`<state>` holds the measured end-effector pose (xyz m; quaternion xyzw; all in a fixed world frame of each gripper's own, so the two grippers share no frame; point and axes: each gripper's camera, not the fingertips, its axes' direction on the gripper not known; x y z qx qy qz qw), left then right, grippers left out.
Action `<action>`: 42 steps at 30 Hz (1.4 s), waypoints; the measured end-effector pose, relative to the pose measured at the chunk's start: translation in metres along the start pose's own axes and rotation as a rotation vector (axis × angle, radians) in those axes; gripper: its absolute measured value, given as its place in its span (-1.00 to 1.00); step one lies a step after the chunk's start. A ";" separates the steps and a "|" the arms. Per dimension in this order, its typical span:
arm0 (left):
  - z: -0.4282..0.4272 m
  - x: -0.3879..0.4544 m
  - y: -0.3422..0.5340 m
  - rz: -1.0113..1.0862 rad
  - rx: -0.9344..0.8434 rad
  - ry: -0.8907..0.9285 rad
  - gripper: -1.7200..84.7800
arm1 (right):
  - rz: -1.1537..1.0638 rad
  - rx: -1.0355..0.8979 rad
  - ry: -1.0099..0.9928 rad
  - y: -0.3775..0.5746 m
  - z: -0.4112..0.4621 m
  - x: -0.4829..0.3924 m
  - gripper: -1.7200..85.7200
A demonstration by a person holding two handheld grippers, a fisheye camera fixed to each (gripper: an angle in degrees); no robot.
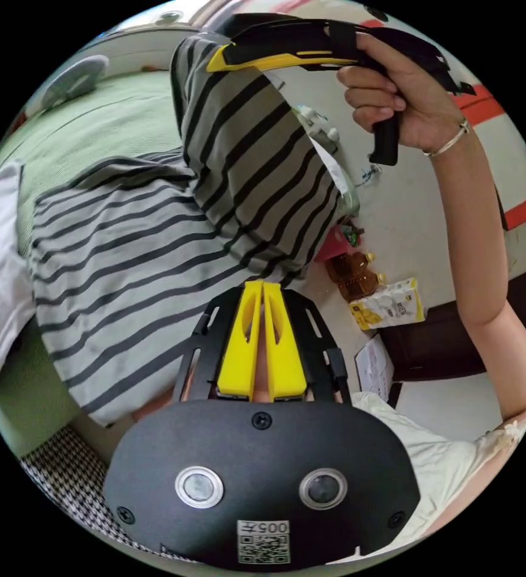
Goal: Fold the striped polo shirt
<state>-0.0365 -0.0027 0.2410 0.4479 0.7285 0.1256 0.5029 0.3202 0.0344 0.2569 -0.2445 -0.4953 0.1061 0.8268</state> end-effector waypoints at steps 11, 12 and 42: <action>-0.090 -0.073 0.092 -0.229 0.122 -0.142 -0.93 | -0.087 -0.077 -0.139 -0.057 0.086 -0.091 -0.91; -0.091 -0.074 0.094 -0.228 0.122 -0.144 -0.92 | -0.086 -0.056 -0.149 -0.054 0.078 -0.086 -0.90; -0.135 -0.101 0.144 -0.252 0.091 -0.354 -0.96 | 0.386 0.274 -0.298 0.133 0.024 0.072 -0.97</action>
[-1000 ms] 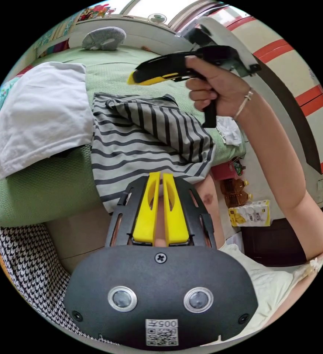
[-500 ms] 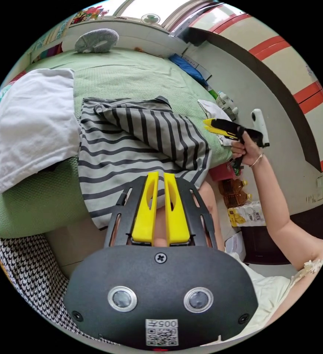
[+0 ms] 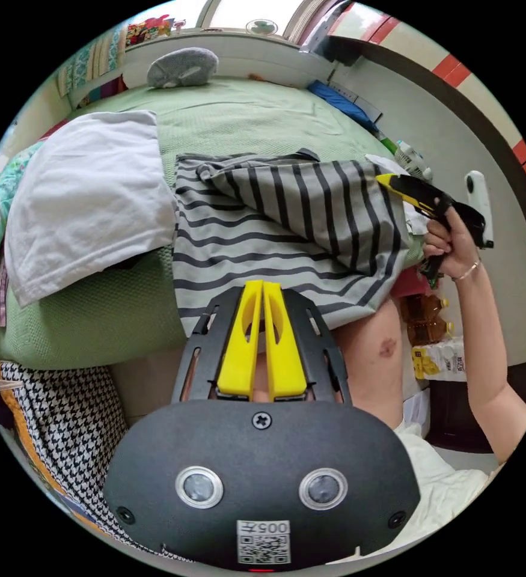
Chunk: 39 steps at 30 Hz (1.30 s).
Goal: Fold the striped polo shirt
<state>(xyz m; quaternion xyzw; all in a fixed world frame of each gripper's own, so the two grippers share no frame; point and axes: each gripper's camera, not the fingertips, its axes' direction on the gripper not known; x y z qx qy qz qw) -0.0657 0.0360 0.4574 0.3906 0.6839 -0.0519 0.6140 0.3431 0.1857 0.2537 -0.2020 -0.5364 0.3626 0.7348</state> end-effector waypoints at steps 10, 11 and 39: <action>-0.072 -0.048 0.042 -0.086 0.176 0.078 -0.96 | -0.492 -0.052 -0.186 0.041 0.011 -0.189 -0.97; -0.081 -0.057 0.053 -0.122 0.217 0.049 -0.96 | -0.525 -0.108 -0.176 0.050 0.029 -0.203 -0.96; -0.042 -0.098 0.065 -0.046 0.073 0.271 -0.75 | -0.373 -0.457 0.191 -0.110 0.203 -0.262 -0.65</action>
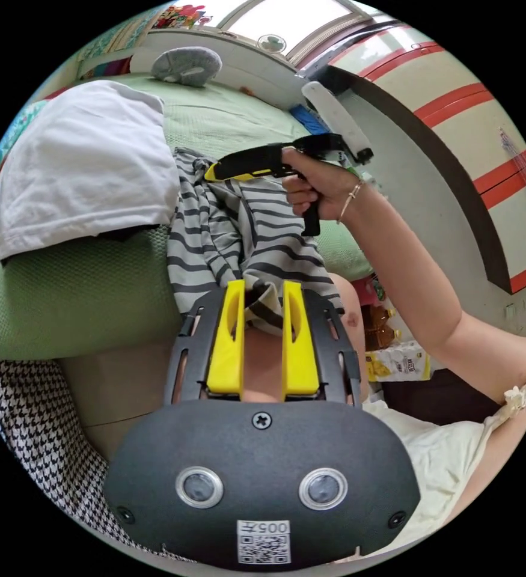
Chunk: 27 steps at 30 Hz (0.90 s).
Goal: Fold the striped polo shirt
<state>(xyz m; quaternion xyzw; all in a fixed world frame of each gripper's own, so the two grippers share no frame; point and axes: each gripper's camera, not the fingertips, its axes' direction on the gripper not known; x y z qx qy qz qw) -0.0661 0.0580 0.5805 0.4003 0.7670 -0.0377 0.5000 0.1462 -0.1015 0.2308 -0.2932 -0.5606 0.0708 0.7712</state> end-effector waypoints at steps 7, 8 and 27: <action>0.000 -0.007 0.004 -0.004 -0.042 -0.033 -0.85 | 0.052 -0.082 0.113 -0.037 0.034 -0.017 -0.72; 0.000 -0.007 0.004 0.004 -0.042 -0.033 -0.86 | 0.054 -0.083 0.135 -0.038 0.033 -0.018 -0.77; -0.042 0.026 -0.001 0.169 0.071 0.040 -0.89 | 0.237 0.340 -0.057 -0.002 -0.114 0.027 -0.99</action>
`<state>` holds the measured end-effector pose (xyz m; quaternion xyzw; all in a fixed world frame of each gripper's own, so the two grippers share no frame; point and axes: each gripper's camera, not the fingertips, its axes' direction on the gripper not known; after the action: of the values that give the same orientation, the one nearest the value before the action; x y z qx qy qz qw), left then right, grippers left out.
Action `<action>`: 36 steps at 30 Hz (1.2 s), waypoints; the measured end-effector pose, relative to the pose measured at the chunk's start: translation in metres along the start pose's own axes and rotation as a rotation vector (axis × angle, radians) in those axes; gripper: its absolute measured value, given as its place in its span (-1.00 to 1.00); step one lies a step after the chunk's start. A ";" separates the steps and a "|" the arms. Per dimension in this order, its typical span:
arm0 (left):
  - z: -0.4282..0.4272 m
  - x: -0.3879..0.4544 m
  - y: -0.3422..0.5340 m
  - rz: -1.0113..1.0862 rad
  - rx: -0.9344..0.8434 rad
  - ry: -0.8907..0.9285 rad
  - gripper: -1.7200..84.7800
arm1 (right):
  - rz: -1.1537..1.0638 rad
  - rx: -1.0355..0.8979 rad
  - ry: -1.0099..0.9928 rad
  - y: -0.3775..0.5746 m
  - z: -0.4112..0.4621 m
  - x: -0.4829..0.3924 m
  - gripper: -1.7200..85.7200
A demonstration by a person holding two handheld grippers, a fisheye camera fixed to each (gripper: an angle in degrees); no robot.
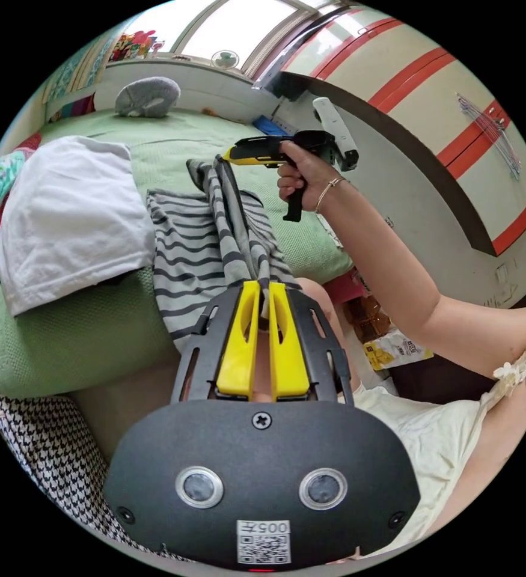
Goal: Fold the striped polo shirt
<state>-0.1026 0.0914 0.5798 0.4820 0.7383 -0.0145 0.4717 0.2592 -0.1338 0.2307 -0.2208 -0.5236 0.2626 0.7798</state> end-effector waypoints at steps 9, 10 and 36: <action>-0.024 -0.034 0.001 -0.133 0.046 -0.109 -0.93 | -0.161 0.042 0.064 -0.044 0.013 -0.067 -0.98; -0.017 -0.045 0.004 -0.172 0.009 -0.102 -0.94 | -0.181 -0.029 0.082 -0.050 0.039 -0.073 -0.98; 0.029 -0.054 -0.003 -0.179 -0.127 -0.075 -0.95 | -0.176 -0.396 0.191 -0.037 0.160 -0.034 -0.94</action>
<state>-0.0798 0.0385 0.6003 0.3824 0.7597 -0.0280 0.5252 0.1060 -0.1729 0.2869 -0.3469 -0.5061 0.0636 0.7871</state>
